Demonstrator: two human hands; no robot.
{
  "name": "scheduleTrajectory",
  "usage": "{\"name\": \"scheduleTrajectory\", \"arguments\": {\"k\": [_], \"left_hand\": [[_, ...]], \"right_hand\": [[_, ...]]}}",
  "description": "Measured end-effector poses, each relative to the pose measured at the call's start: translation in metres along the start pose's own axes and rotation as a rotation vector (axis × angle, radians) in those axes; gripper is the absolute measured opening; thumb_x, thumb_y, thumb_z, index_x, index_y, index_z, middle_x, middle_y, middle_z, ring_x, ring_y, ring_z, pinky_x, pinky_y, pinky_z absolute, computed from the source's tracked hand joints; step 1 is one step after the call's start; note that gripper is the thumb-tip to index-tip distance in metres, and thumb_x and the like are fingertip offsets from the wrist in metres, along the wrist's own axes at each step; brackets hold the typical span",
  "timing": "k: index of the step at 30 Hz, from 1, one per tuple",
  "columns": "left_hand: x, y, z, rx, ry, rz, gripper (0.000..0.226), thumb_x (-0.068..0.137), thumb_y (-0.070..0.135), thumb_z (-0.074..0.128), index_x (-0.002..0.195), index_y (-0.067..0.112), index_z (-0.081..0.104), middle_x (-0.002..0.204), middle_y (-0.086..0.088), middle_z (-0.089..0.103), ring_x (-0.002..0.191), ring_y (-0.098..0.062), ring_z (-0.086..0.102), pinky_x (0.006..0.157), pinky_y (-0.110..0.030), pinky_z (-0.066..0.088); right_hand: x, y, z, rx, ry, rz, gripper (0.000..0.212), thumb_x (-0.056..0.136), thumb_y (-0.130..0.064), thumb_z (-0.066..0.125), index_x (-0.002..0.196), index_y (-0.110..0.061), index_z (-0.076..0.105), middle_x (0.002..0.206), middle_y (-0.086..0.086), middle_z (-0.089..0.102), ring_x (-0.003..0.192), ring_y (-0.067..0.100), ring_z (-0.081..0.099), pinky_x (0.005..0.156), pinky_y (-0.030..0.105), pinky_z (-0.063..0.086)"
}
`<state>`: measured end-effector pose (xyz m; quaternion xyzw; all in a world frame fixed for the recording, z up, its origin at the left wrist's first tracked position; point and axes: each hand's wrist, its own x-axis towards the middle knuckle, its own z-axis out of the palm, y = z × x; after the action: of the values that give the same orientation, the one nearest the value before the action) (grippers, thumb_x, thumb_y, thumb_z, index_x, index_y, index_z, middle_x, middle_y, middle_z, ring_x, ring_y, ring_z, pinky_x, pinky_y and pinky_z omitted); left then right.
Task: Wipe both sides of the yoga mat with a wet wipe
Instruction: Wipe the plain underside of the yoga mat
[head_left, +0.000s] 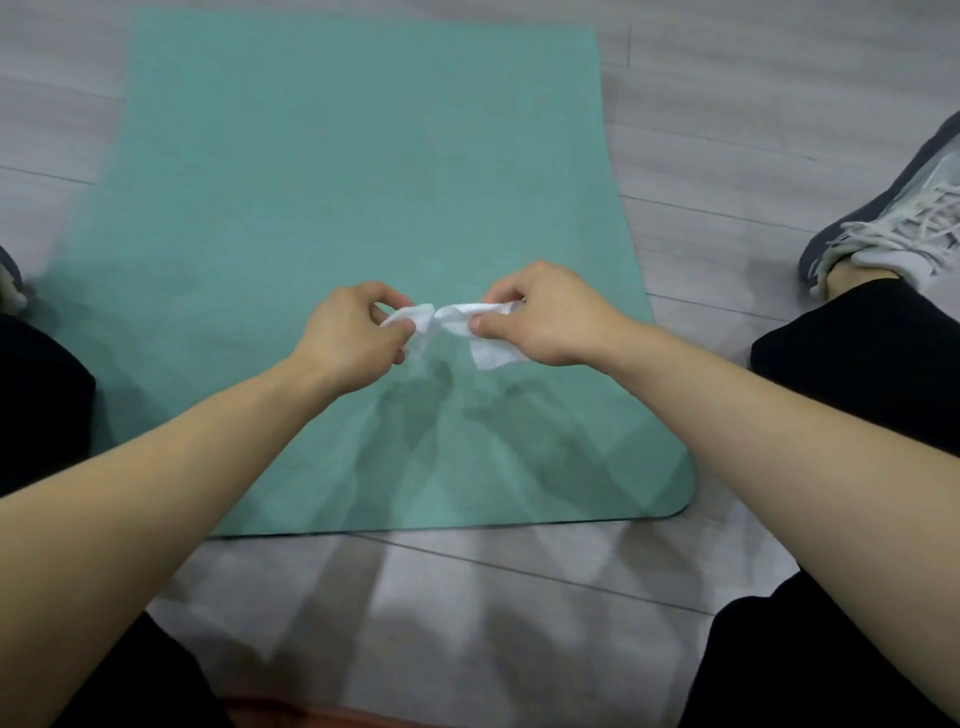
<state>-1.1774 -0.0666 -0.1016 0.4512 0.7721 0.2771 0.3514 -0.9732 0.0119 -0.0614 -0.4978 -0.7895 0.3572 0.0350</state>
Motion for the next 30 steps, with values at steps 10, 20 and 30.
{"name": "scheduleTrajectory", "arguments": {"k": [10,20,30], "left_hand": [[0.001,-0.011,0.001,0.014,0.096,-0.008,0.039,0.092,0.055,0.073,0.084,0.017,0.071,0.083,-0.003,0.074,0.083,-0.029,0.074,0.072,-0.039,0.058],[-0.011,0.004,0.004,-0.391,-0.348,-0.06,0.026,0.1,0.027,0.071,0.12,0.01,0.069,0.11,-0.012,0.078,0.099,-0.026,0.077,0.088,-0.044,0.064],[-0.005,-0.003,0.006,-0.351,-0.071,-0.099,0.038,0.1,0.038,0.069,0.098,0.001,0.067,0.099,-0.014,0.077,0.083,-0.024,0.074,0.086,-0.049,0.065]], "right_hand": [[0.005,0.003,0.016,-0.009,-0.157,-0.11,0.033,0.084,0.0,0.072,0.112,-0.018,0.067,0.1,-0.004,0.073,0.074,0.003,0.062,0.064,0.022,0.048],[0.015,0.007,0.029,0.217,0.125,0.029,0.021,0.086,-0.034,0.085,0.094,-0.022,0.07,0.077,-0.001,0.071,0.06,0.014,0.065,0.056,0.027,0.05],[0.012,0.004,0.023,0.462,-0.047,0.09,0.028,0.085,-0.009,0.086,0.11,-0.012,0.072,0.092,0.001,0.077,0.073,0.011,0.069,0.065,0.024,0.051]]}}
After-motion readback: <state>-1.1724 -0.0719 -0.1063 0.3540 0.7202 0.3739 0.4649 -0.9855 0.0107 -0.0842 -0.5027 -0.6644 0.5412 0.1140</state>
